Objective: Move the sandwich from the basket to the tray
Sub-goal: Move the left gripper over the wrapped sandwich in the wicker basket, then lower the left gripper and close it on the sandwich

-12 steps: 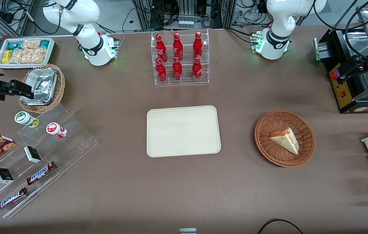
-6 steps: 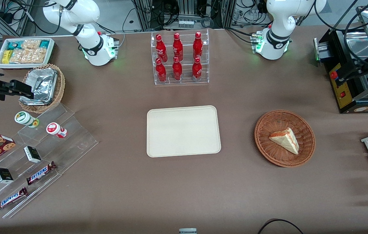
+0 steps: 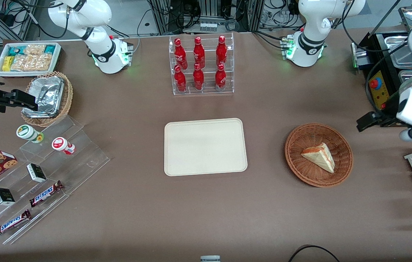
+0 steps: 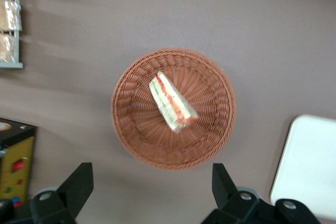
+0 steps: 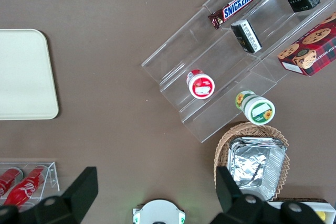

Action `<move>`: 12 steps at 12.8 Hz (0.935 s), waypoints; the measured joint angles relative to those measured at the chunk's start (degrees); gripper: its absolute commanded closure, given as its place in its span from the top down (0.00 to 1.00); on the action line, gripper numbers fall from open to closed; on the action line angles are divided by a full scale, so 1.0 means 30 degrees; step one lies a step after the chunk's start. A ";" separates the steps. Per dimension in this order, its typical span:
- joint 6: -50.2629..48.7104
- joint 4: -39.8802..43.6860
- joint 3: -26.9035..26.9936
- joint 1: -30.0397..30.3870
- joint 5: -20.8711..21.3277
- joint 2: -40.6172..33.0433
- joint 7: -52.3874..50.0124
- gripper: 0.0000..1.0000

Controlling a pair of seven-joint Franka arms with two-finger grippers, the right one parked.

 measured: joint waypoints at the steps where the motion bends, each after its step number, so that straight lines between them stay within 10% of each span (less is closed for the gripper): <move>1: 0.1068 -0.0766 -0.0007 -0.0073 0.0000 0.0011 -0.1155 1.00; 12: 1.1145 -0.8355 -0.0095 -0.1142 -0.0001 0.1042 -1.1001 1.00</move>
